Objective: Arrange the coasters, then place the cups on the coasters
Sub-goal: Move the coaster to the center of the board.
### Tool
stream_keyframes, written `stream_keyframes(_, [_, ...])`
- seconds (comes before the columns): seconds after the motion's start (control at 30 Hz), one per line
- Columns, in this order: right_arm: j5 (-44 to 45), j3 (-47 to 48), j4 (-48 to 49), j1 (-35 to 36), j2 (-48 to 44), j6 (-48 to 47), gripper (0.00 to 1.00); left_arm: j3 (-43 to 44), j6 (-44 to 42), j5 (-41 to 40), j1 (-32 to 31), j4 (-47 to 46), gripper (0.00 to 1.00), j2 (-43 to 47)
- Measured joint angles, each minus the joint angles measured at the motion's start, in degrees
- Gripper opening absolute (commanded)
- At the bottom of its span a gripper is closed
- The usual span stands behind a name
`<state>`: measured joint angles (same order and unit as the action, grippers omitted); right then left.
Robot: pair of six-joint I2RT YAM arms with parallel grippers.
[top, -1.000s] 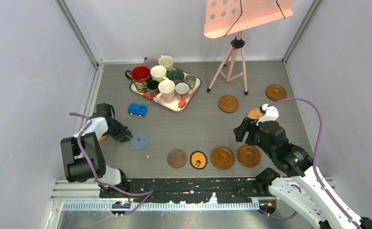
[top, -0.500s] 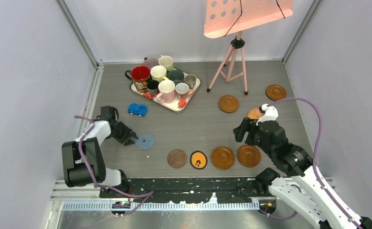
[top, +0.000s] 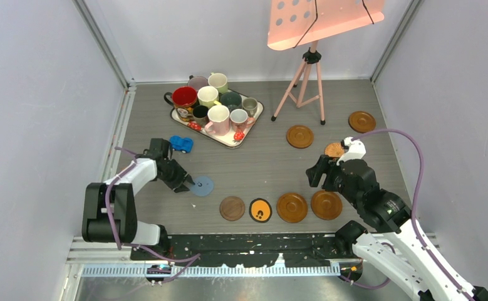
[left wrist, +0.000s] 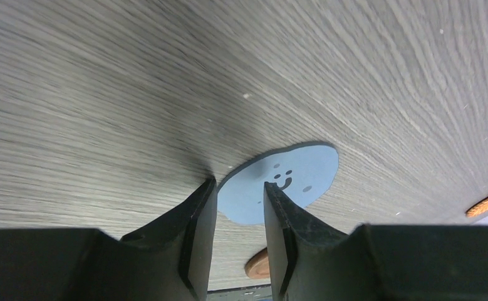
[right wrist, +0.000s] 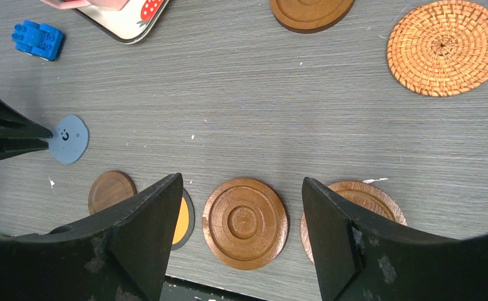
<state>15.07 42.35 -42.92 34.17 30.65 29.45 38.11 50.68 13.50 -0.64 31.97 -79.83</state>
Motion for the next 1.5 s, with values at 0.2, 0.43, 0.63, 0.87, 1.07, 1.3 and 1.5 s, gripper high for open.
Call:
stream_keyframes(0.2, [-0.20, 0.00, 0.00, 0.00, -0.68, 0.02, 0.77, 0.00, 3.43, -0.35, -6.12, -1.51, 0.36, -0.26])
stream_keyframes(0.43, [-0.15, 0.00, -0.02, 0.00, -1.18, 0.02, 0.77, 4.24, 6.05, -0.94, -11.52, -3.15, 0.37, -5.18])
stream_keyframes(0.63, [-0.13, 0.00, -0.04, 0.00, -1.77, 0.02, 0.77, 8.09, 6.60, -1.88, -15.23, -4.96, 0.38, -9.01])
stream_keyframes(0.87, [-0.13, 0.00, -0.04, 0.00, -1.79, 0.02, 0.77, 12.17, 7.43, -1.97, -19.17, -6.08, 0.38, -13.20])
stream_keyframes(1.07, [-0.13, -0.02, -0.04, 0.00, -1.77, 0.02, 0.77, 14.99, 7.45, -1.84, -22.99, -6.56, 0.38, -15.87])
stream_keyframes(1.3, [-0.13, -0.04, -0.04, 0.00, -1.77, 0.02, 0.77, 18.18, 7.43, -1.70, -27.06, -7.19, 0.38, -18.71])
stream_keyframes(1.5, [-0.15, -0.13, -0.02, 0.00, -1.53, 0.24, 0.77, 18.47, 7.45, -1.68, -30.60, -7.48, 0.40, -18.97])
